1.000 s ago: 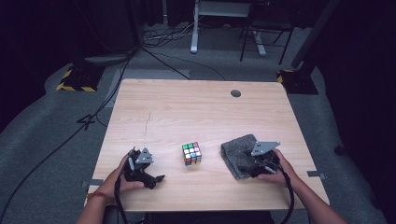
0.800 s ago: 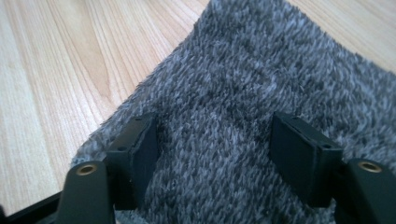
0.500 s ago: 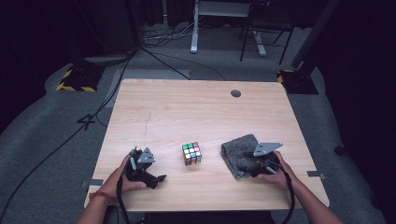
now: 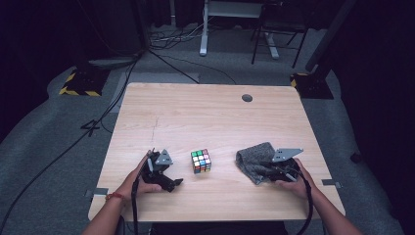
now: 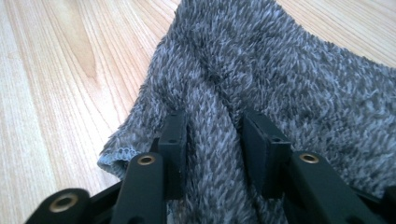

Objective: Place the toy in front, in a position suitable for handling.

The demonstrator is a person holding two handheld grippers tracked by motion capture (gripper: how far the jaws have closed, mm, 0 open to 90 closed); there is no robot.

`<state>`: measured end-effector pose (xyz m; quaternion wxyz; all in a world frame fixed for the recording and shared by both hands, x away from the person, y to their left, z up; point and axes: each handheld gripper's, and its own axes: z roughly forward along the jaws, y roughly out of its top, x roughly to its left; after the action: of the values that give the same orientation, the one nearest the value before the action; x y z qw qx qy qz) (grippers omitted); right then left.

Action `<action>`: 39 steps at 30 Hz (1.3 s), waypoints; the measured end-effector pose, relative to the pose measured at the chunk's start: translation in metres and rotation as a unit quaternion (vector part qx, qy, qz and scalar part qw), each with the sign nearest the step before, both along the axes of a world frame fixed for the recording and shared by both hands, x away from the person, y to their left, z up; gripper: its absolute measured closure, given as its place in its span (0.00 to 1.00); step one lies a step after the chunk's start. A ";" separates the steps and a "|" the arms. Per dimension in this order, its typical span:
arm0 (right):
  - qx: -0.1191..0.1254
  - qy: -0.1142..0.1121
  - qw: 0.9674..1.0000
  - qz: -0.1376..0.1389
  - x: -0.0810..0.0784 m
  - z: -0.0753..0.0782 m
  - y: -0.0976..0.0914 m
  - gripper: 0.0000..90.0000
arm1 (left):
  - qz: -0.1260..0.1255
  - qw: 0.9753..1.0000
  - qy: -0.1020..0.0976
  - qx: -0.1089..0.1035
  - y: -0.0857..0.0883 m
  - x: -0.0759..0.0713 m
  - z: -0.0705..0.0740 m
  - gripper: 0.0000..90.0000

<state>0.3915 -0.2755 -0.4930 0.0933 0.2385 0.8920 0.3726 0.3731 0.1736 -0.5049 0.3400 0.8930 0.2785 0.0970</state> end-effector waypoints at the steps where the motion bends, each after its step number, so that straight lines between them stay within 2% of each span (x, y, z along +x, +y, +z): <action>1: 0.001 0.000 1.000 -0.001 0.000 0.000 -0.001 0.71 | -0.005 1.000 -0.002 0.001 -0.002 0.003 0.000 0.00; 7: 0.003 0.001 1.000 -0.009 0.000 0.000 -0.012 0.72 | -0.032 0.999 -0.002 -0.002 -0.020 0.016 0.000 0.01; 8: 0.002 0.000 1.000 -0.012 0.000 0.000 -0.015 0.72 | -0.045 0.999 -0.003 -0.001 -0.026 0.018 0.000 0.01; 14: 0.012 0.000 1.000 -0.017 -0.001 -0.001 -0.021 0.70 | -0.058 0.998 0.001 -0.001 -0.042 0.026 0.000 0.00; 18: 0.005 -0.006 1.000 -0.019 -0.003 -0.001 -0.021 0.64 | -0.067 0.998 0.001 0.000 -0.052 0.031 0.001 0.00; 19: 0.004 -0.008 1.000 -0.019 -0.003 -0.001 -0.021 0.61 | -0.069 0.998 0.001 0.001 -0.053 0.032 0.001 0.01; 20: 0.004 -0.007 1.000 -0.022 -0.003 0.000 -0.021 0.52 | -0.075 0.997 0.001 -0.003 -0.056 0.034 0.002 0.03; 22: 0.004 -0.007 1.000 -0.023 -0.004 0.001 -0.021 0.48 | -0.071 0.997 0.000 -0.011 -0.058 0.035 0.002 0.07; 23: 0.002 -0.009 1.000 -0.025 -0.004 0.002 -0.022 0.44 | -0.072 0.997 -0.001 -0.017 -0.059 0.036 0.003 0.14; 24: 0.005 -0.010 0.999 -0.031 -0.005 0.004 -0.023 0.38 | -0.077 0.997 -0.001 -0.017 -0.061 0.037 0.003 0.18; 25: 0.005 -0.010 0.999 -0.031 -0.005 0.004 -0.023 0.38 | -0.080 0.997 0.003 -0.018 -0.064 0.039 0.004 0.18; 26: 0.002 -0.020 0.999 -0.042 -0.005 0.006 -0.026 0.32 | -0.083 0.996 0.000 -0.015 -0.066 0.040 0.004 0.18; 27: 0.002 -0.020 0.999 -0.042 -0.005 0.006 -0.026 0.32 | -0.086 0.996 0.000 -0.016 -0.069 0.040 0.004 0.18; 28: 0.005 -0.027 0.998 -0.053 -0.005 0.008 -0.028 0.26 | -0.089 0.996 -0.002 -0.016 -0.071 0.040 0.004 0.18; 32: 0.001 -0.033 0.998 -0.061 -0.005 0.011 -0.029 0.24 | -0.095 0.995 -0.002 -0.027 -0.076 0.043 0.004 0.18; 33: 0.005 -0.028 0.998 -0.060 -0.005 0.010 -0.029 0.24 | -0.094 0.995 -0.003 -0.030 -0.078 0.044 0.004 0.18; 35: -0.005 -0.022 0.998 -0.054 -0.004 0.008 -0.026 0.22 | -0.093 0.995 -0.007 -0.030 -0.080 0.044 0.005 0.18; 37: -0.017 -0.015 0.998 -0.052 -0.003 0.002 -0.021 0.22 | -0.096 0.995 -0.008 -0.031 -0.080 0.044 0.005 0.23; 39: -0.018 -0.013 0.998 -0.053 -0.002 0.001 -0.020 0.22 | -0.099 0.995 -0.004 -0.032 -0.079 0.044 0.005 0.25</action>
<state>0.3894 -0.2957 -0.4922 0.1284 0.2795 0.8831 0.3544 0.4170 0.0942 -0.4997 0.3774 0.9044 0.1906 0.0575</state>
